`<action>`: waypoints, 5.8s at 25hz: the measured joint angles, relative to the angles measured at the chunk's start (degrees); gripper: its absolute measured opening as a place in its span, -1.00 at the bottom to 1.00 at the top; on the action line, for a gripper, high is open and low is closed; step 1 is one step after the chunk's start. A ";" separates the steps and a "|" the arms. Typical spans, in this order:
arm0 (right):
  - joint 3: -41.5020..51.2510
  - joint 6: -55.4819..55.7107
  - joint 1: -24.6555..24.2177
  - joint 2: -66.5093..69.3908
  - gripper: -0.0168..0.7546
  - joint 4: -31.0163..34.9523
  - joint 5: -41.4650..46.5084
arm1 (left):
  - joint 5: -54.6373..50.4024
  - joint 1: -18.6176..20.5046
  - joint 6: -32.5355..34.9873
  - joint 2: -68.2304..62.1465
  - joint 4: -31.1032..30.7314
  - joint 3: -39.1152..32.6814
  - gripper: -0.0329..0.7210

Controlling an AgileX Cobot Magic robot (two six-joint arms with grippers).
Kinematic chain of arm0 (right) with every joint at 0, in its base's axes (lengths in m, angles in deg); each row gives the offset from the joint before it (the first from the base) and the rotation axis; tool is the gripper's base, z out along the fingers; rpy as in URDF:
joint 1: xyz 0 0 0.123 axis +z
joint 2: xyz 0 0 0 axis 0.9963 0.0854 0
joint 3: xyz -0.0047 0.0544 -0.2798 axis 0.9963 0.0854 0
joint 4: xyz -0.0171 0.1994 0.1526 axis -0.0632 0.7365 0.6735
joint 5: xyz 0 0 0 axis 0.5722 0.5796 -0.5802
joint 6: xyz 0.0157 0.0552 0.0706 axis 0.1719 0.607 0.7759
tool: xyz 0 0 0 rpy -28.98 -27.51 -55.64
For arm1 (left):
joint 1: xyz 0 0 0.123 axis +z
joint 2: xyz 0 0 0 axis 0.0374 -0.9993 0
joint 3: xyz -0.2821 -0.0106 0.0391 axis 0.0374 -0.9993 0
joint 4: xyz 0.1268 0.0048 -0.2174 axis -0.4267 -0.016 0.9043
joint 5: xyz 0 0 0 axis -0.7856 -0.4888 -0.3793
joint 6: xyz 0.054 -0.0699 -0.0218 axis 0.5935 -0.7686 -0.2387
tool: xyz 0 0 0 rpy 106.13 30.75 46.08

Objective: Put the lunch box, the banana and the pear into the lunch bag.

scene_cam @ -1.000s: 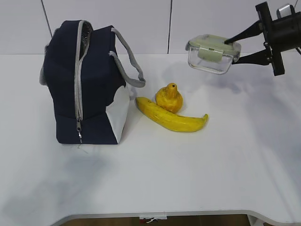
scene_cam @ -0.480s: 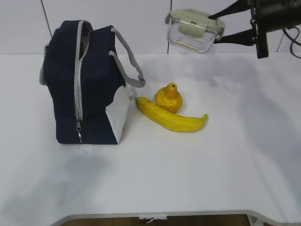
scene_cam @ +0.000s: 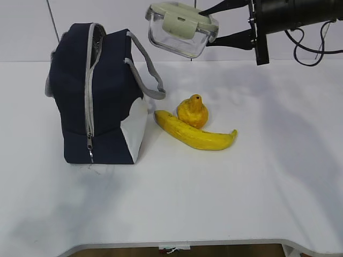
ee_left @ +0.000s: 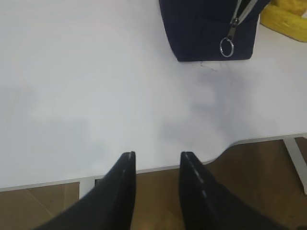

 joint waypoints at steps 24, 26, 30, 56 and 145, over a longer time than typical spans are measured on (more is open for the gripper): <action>-5.51 -12.59 7.33 -4.09 0.04 2.71 0.55 | 5.46 0.00 1.94 -42.20 15.27 28.69 0.10; -5.86 -13.28 8.22 -4.09 0.04 2.71 0.66 | 4.22 0.00 3.67 -48.08 15.89 32.42 0.13; -6.09 -14.85 10.20 -4.09 0.04 2.61 0.78 | 2.12 0.00 8.38 -59.04 18.87 38.86 0.15; -6.09 -21.59 14.38 -4.09 0.04 2.52 -7.41 | 0.17 0.00 20.62 -90.33 31.32 52.88 -0.32; -7.98 -35.85 19.72 19.80 0.04 -1.02 -26.58 | -1.84 -4.52 25.41 -90.47 36.63 53.16 -0.93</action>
